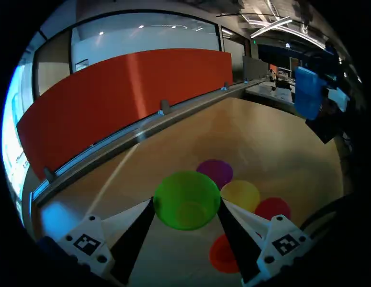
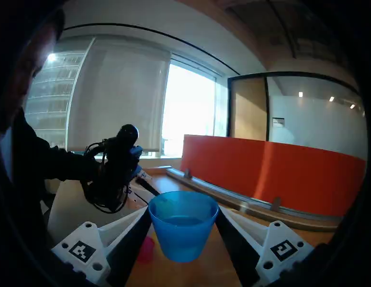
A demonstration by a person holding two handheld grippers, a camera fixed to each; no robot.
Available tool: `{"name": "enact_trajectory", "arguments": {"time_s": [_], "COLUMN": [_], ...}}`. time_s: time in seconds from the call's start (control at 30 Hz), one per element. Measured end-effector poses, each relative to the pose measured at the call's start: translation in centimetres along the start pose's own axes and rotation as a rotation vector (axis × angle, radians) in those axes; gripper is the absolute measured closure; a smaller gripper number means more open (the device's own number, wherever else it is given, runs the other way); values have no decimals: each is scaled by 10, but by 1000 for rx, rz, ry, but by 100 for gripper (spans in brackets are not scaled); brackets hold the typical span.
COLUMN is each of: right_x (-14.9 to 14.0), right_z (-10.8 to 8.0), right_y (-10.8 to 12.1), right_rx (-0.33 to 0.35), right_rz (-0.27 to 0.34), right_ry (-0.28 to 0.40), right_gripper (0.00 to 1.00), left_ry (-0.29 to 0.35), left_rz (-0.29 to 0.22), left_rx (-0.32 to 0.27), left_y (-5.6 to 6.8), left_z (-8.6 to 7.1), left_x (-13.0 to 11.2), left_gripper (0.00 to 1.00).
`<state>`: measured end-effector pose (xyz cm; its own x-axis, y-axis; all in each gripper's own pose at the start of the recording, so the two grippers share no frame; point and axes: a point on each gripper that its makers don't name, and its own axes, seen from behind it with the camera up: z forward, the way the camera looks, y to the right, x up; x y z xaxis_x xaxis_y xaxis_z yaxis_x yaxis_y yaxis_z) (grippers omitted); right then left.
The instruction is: Pour water
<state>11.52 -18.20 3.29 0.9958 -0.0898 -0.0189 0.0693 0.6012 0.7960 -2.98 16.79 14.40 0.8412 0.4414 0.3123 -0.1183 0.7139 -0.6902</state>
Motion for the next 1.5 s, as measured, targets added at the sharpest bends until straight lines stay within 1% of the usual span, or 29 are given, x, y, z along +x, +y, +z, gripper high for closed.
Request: {"name": "enact_trajectory", "arguments": {"time_s": [0.37, 0.6, 0.8, 1.1, 1.5], "right_x": [3, 4, 7, 8, 8], "right_z": [-2, -3, -4, -6, -9], "right_y": [-2, -3, -5, -9, -10], "right_rx": [-3, -5, -9, -9, -12], "right_rz": [-4, -7, -9, -10, -12], "right_ry": [1, 0, 2, 6, 6], "right_gripper": [9, 9, 9, 9, 9], "left_ry": [113, 194, 259, 367, 471], "left_rz": [-15, -32, -36, -51, -65], "left_rx": [25, 40, 56, 64, 66], "left_y": [2, -1, -1, 6, 18], "left_z": [-19, -37, -54, -80, -104], "left_x": [29, 45, 59, 85, 110], "left_gripper": [11, 11, 11, 11, 11]}}
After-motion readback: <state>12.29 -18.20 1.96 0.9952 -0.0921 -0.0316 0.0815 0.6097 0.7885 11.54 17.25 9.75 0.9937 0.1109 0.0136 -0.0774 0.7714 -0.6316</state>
